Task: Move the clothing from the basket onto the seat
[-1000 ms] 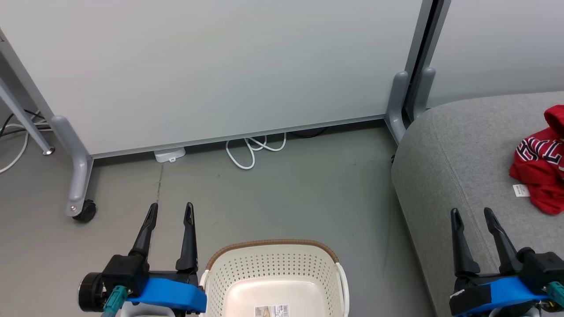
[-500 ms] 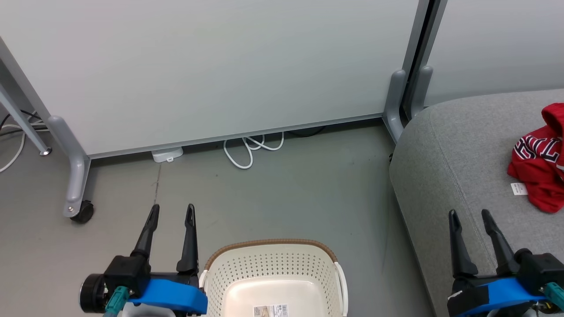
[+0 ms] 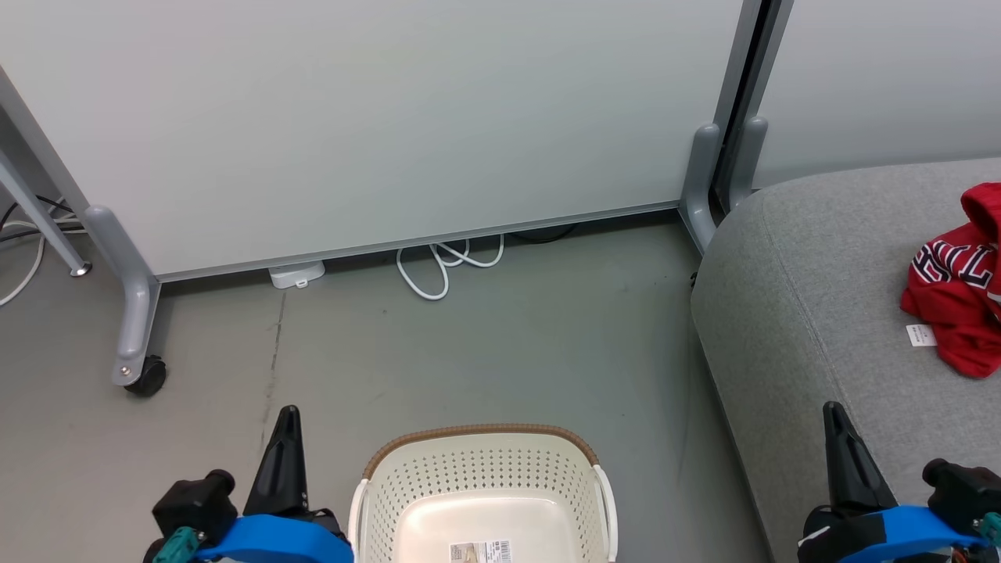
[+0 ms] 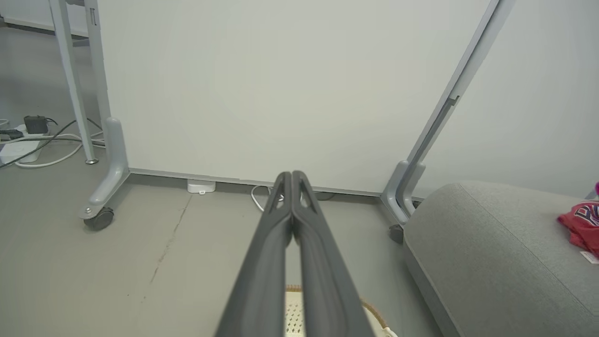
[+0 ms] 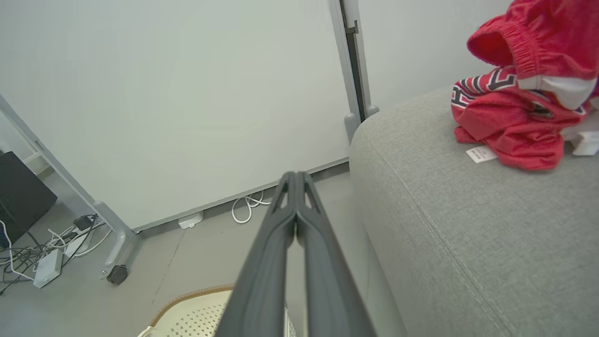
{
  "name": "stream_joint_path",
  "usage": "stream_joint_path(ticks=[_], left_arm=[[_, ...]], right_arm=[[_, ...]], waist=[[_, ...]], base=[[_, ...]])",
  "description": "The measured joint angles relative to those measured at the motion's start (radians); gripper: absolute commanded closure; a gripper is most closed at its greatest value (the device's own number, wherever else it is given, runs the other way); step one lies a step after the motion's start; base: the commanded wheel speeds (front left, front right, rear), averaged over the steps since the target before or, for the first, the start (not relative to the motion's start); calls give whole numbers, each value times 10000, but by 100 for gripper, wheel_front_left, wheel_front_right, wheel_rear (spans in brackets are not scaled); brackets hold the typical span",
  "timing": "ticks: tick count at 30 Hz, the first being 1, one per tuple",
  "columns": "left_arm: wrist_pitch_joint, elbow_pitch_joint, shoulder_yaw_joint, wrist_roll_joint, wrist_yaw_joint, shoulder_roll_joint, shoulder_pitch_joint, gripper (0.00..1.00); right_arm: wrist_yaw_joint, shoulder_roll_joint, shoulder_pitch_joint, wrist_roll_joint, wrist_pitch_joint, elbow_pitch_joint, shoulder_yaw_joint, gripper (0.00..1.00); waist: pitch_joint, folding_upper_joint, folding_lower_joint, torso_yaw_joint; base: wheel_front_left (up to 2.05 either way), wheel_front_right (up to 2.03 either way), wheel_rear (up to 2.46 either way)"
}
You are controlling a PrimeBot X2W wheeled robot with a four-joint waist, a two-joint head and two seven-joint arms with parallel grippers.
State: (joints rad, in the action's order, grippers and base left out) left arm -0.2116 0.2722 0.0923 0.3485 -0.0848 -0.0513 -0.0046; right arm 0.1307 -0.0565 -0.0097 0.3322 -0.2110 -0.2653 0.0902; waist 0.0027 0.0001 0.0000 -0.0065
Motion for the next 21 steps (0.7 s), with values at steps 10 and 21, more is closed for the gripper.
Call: stream_joint_path(ticks=[10,21], left_arm=[[439,-31,-270,1737,-38,2,-54,100],[872,-61,-546,3427,-107,4,-201,100]], right_arm=[[-2,8,-47,1755,431,31,12,100],[-2,15,-106,3484,871,61,40,100]], waist=[[0,0,0,6],[0,0,0,13]], base=[[0,0,0],[0,0,0]])
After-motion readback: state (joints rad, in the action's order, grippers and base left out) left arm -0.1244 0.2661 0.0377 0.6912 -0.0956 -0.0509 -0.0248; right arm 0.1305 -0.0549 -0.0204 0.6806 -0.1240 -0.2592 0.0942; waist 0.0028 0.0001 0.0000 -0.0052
